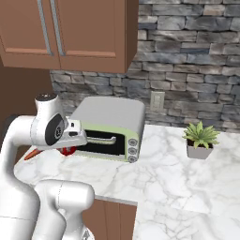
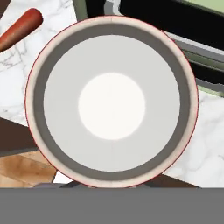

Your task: Pick the mug from the counter and place it inside the microwave. Then close the microwave.

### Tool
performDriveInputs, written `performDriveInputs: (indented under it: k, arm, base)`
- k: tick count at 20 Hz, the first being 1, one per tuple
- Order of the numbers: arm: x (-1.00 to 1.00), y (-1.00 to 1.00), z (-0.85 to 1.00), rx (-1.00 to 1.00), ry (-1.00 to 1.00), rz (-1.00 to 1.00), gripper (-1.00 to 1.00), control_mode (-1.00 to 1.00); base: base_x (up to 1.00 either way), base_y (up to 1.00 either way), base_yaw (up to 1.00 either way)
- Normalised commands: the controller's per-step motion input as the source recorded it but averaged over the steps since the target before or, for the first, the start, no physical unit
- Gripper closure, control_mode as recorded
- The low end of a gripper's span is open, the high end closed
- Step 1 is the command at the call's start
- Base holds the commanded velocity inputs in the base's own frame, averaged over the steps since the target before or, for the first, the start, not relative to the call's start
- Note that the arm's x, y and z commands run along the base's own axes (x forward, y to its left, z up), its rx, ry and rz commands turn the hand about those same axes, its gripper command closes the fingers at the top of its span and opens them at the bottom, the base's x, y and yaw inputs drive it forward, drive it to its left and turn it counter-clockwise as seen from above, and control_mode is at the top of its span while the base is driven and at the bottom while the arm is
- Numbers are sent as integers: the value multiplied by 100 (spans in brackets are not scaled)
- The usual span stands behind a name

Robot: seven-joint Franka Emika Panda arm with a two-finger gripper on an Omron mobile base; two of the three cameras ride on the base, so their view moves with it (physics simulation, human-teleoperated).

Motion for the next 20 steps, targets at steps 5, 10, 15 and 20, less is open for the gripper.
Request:
performDriveInputs:
  k: [5,10,15,20]
  arm:
    - [-20,-36,60,2,0,-24,100,-100]
    - [-46,-6,57,6,0,-22,100,-100]
    - [-70,0,53,7,-4,-17,100,-100]
    - [-27,0,35,1,-7,-13,100,-100]
  base:
    - [0,0,0]
    - [0,0,0]
    - [0,0,0]
    - [0,0,0]
